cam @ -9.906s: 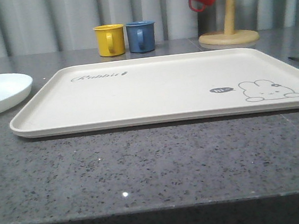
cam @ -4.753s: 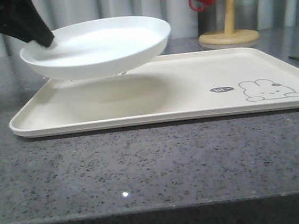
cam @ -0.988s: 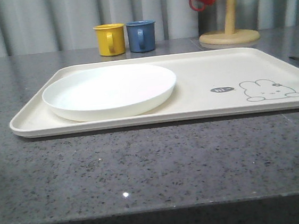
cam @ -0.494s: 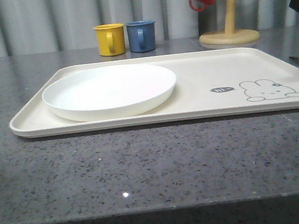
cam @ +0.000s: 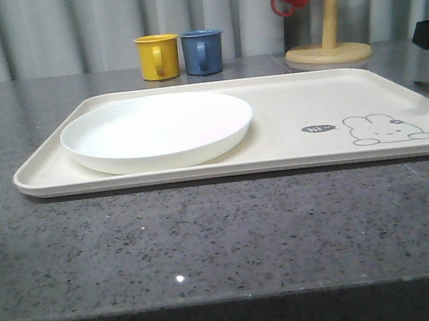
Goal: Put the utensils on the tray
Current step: 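Move the right gripper over the steel fork and grasp it, then lift the fork and lay it on the tray beside the plate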
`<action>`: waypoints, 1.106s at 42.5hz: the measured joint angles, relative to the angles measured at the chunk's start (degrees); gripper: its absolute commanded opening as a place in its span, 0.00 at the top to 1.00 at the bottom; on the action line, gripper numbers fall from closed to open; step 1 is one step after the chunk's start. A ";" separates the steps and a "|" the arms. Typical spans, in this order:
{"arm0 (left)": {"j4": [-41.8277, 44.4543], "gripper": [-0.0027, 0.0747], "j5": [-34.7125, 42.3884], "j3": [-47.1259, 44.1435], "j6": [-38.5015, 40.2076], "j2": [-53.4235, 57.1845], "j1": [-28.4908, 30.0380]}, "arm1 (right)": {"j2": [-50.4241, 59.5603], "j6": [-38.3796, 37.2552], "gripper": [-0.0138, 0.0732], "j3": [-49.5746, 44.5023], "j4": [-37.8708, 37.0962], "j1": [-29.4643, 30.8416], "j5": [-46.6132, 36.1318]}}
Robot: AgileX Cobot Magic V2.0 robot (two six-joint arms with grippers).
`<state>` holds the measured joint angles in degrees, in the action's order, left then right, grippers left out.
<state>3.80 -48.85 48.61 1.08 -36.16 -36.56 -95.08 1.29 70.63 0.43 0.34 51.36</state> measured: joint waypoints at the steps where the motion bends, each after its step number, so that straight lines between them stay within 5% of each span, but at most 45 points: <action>1: 0.00 0.34 0.00 0.00 0.00 0.00 0.00 | 0.00 0.00 0.62 0.00 0.00 0.00 -0.15; 12: 0.00 0.34 0.00 0.00 0.00 0.00 0.00 | -0.13 0.00 0.85 0.00 0.35 0.12 -1.42; 25: 0.00 0.34 0.00 0.00 0.00 0.00 0.00 | 2.53 0.85 0.85 4.73 1.69 -2.15 2.84; 35: 0.00 0.34 0.00 0.00 0.00 0.00 0.00 | 4.60 3.91 0.85 13.54 3.56 -12.52 11.81; 47: 0.00 0.34 0.00 0.00 0.00 0.00 0.00 | 1.01 1.13 0.85 15.07 4.52 -21.01 12.90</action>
<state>3.80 -48.85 48.61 1.08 -36.16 -36.56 -94.06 2.42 85.70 4.94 -20.68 64.25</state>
